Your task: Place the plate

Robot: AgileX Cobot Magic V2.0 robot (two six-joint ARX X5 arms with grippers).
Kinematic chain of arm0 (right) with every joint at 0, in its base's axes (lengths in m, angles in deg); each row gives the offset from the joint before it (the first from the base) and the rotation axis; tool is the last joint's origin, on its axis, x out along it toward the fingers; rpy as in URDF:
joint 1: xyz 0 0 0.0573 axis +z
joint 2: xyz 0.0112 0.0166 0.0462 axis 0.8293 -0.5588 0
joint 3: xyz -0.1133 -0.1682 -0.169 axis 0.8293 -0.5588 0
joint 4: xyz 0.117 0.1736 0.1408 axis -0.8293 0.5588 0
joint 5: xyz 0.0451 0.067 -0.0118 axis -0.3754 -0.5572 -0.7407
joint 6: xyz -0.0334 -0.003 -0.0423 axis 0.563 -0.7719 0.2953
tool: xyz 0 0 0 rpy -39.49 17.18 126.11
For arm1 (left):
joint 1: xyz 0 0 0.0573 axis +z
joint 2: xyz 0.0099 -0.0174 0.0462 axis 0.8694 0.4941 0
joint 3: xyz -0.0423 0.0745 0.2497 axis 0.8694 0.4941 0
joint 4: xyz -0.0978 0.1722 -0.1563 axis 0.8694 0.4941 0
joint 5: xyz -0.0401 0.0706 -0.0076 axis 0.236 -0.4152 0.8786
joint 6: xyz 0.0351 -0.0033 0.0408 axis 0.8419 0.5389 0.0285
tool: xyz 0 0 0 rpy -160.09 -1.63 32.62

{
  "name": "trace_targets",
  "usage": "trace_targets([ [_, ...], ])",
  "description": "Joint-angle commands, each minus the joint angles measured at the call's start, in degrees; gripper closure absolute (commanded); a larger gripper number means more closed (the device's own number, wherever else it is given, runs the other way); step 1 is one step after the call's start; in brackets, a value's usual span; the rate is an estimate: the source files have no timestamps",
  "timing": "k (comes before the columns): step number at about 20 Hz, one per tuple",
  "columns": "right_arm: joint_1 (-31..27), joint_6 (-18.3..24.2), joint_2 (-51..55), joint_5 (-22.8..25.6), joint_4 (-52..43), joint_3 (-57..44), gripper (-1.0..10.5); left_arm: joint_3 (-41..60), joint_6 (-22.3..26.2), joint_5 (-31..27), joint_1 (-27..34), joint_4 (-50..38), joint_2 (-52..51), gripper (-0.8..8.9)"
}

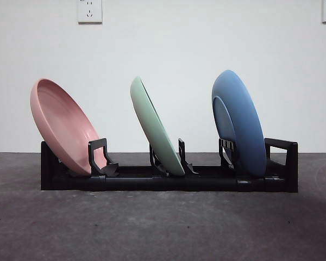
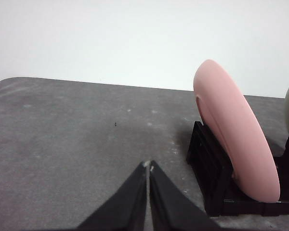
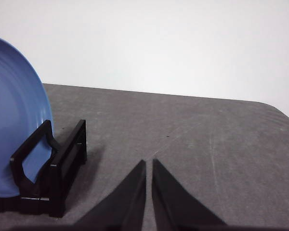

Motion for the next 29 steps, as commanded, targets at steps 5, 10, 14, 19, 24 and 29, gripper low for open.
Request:
trace_targets([
  [5,0.15,-7.76,0.09,-1.84,-2.38,-0.17,9.3,1.05,-13.14,0.2,0.11,-1.09,0.02,8.06],
  [10,0.24,-23.58,0.09,-3.28,-8.61,-0.17,9.3,1.05,-26.64,1.05,0.09,-4.92,0.02,8.06],
  [14,0.24,-27.54,0.09,-6.54,-13.55,0.44,9.3,0.92,-34.84,3.43,0.09,-11.41,0.02,8.06],
  [19,0.24,-29.51,0.04,-7.93,-9.79,6.12,9.3,-2.38,-41.92,4.2,0.09,-15.21,0.02,8.03],
  [24,0.24,-29.49,-1.42,-9.94,-1.4,14.43,9.3,-10.6,-44.19,4.87,0.09,-10.16,0.63,8.03],
  [29,0.24,-29.46,-7.5,-17.27,13.73,26.32,9.3,-22.6,-36.72,10.32,0.09,1.75,4.55,8.03],
])
